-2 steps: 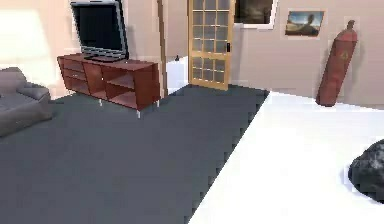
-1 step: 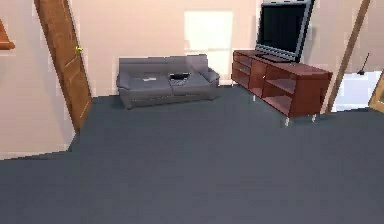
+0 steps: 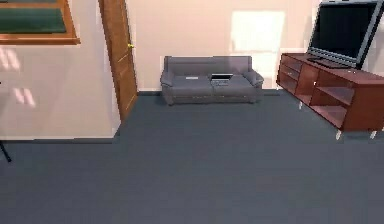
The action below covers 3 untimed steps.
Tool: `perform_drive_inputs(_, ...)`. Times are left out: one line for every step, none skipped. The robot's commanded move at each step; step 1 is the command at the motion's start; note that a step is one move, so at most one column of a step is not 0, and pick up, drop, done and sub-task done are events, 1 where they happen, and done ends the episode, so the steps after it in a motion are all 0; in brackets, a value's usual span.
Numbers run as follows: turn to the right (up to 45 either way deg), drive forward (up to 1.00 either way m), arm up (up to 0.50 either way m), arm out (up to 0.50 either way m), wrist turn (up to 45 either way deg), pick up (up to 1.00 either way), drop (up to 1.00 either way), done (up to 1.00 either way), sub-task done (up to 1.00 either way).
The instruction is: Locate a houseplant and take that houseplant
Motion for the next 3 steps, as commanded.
perform_drive_inputs(0.0,0.1,0.0,0.0,0.0,0.0,0.0,0.0,0.0)
perform_drive_inputs(45.0,0.0,0.0,0.0,0.0,0.0,0.0,0.0,0.0)
perform_drive_inputs(39.0,0.0,0.0,0.0,0.0,0.0,0.0,0.0,0.0)
